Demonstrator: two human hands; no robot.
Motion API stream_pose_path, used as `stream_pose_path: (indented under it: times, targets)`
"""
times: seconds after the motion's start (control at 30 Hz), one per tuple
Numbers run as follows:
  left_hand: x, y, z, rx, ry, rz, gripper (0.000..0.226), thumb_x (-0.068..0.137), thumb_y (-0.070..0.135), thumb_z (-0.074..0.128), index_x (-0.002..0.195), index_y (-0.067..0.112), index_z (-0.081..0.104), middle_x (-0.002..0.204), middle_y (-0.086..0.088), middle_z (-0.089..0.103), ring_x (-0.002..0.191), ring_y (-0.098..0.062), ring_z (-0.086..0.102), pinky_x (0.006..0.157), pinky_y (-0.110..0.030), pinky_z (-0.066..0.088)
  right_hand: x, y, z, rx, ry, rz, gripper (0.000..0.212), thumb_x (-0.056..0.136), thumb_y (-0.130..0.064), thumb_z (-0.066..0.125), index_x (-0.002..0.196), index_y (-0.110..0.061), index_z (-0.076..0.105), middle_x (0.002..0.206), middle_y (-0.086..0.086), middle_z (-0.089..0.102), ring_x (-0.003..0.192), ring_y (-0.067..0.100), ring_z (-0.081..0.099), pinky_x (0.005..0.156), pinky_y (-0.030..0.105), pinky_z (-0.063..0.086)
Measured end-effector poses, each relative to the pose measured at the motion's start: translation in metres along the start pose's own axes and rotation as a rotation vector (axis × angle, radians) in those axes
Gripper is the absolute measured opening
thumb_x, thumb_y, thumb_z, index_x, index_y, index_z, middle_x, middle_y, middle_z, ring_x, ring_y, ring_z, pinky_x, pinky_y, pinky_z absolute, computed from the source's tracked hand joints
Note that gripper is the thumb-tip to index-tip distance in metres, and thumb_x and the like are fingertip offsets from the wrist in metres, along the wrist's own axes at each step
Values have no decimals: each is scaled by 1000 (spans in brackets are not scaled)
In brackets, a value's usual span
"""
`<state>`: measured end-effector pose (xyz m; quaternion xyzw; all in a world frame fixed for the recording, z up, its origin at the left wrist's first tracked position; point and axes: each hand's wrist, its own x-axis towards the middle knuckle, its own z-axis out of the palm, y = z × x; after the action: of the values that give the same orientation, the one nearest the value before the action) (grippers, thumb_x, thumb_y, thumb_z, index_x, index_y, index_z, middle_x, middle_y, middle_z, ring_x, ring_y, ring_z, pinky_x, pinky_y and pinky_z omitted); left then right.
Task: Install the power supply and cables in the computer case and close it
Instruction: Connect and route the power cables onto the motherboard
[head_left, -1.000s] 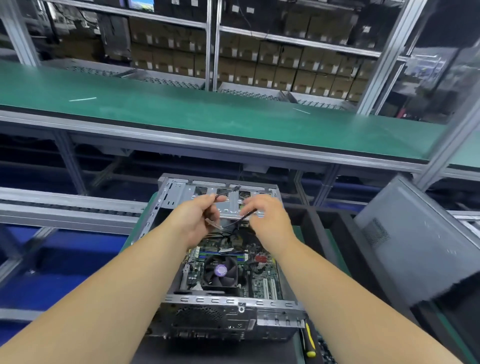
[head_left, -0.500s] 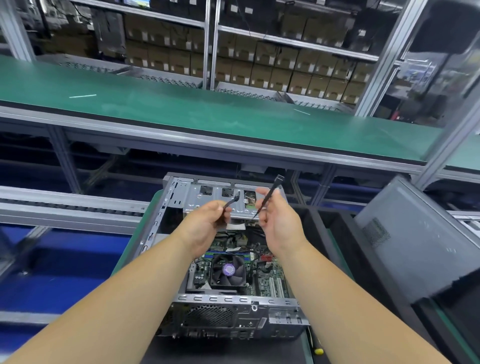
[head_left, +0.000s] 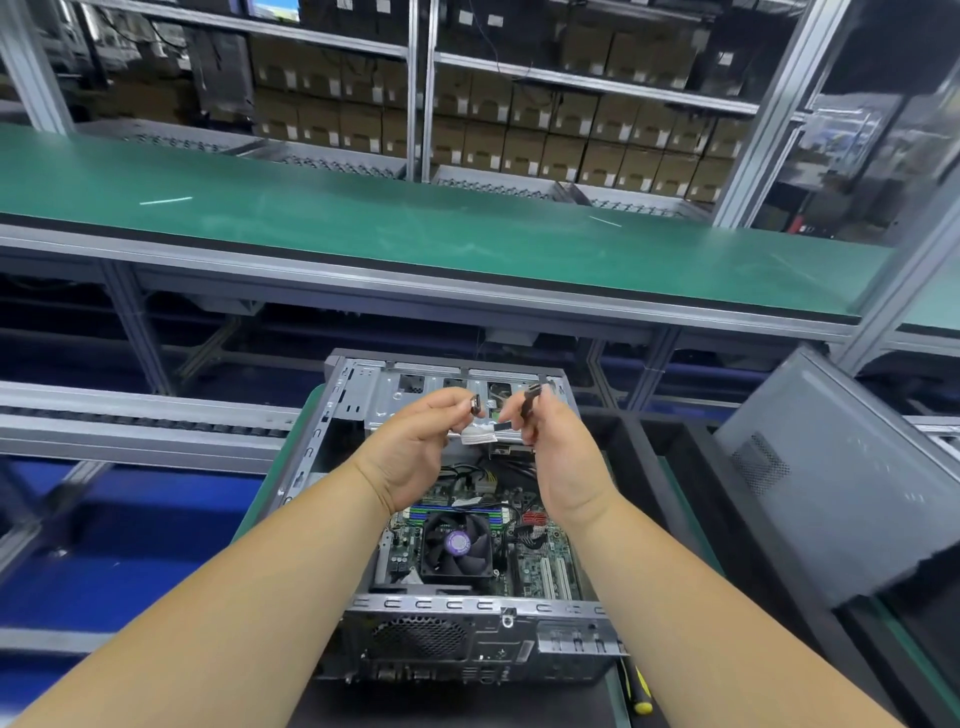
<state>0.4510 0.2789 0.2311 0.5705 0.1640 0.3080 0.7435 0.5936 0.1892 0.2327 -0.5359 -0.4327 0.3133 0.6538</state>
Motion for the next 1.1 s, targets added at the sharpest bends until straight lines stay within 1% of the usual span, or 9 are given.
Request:
stream_pose_path:
  times: [0.13, 0.27, 0.5, 0.7, 0.77, 0.87, 0.97, 1.03, 1.1]
  targets:
    - [1, 5, 3, 28, -86, 30, 9, 82, 27, 57, 81, 19, 63, 71, 12, 53, 77, -4, 54, 84, -32, 30, -3, 4, -3, -40, -90, -41, 32, 93, -34, 43, 86, -13, 66, 86, -11, 60, 78, 0, 49, 78, 22, 34]
    - [1, 11, 6, 71, -142, 53, 18, 83, 23, 55, 77, 27, 71, 72, 15, 60, 82, -5, 55, 91, -35, 30, -4, 1, -3, -19, -122, -15, 34, 89, -34, 50, 98, -5, 65, 93, -1, 57, 80, -1, 51, 79, 19, 36]
    - [3, 13, 9, 88, -144, 59, 16, 83, 22, 57, 77, 26, 71, 77, 13, 62, 85, -5, 55, 91, -34, 31, -3, -1, -4, -22, -123, 0, 28, 88, -33, 50, 93, -10, 65, 95, 2, 54, 82, 0, 49, 82, 25, 34]
    - [4, 12, 9, 98, -140, 60, 20, 84, 20, 55, 76, 27, 72, 76, 14, 62, 82, -3, 55, 86, -32, 31, -2, 4, -6, 4, -103, -30, 29, 90, -31, 46, 95, -9, 65, 92, -4, 60, 83, 1, 52, 74, 11, 39]
    - [5, 10, 8, 98, -113, 41, 16, 82, 22, 58, 73, 26, 70, 76, 12, 59, 84, -7, 52, 86, -31, 31, -2, 5, -6, 11, -86, -25, 31, 90, -31, 44, 96, -8, 65, 91, -6, 62, 81, 1, 52, 73, 12, 39]
    - [5, 7, 4, 78, -60, 15, 9, 80, 24, 60, 74, 21, 66, 73, 8, 53, 81, -10, 49, 84, -31, 32, -1, 8, -6, 31, -40, 1, 32, 94, -33, 42, 87, -14, 66, 86, -7, 63, 78, 8, 47, 74, 23, 36]
    - [6, 3, 0, 125, 50, -30, 15, 79, 31, 62, 76, 16, 59, 70, 5, 44, 75, -12, 41, 79, -33, 30, 0, 12, -3, 94, 41, 130, 49, 105, -40, 34, 78, -20, 70, 77, -5, 61, 70, 12, 42, 73, 30, 34]
    - [6, -2, -3, 151, 137, -76, 11, 84, 30, 64, 77, 21, 65, 66, 8, 47, 69, -9, 43, 77, -33, 29, 2, 15, -2, 103, 87, 200, 53, 106, -43, 29, 85, -18, 71, 76, -4, 62, 66, 11, 47, 73, 30, 38]
    - [5, -9, -7, 152, 204, -123, 13, 91, 24, 63, 80, 24, 69, 64, 9, 52, 67, -9, 47, 79, -33, 31, 1, 20, 1, 80, 136, 241, 44, 106, -41, 33, 106, -15, 69, 90, -2, 69, 72, 13, 58, 80, 32, 45]
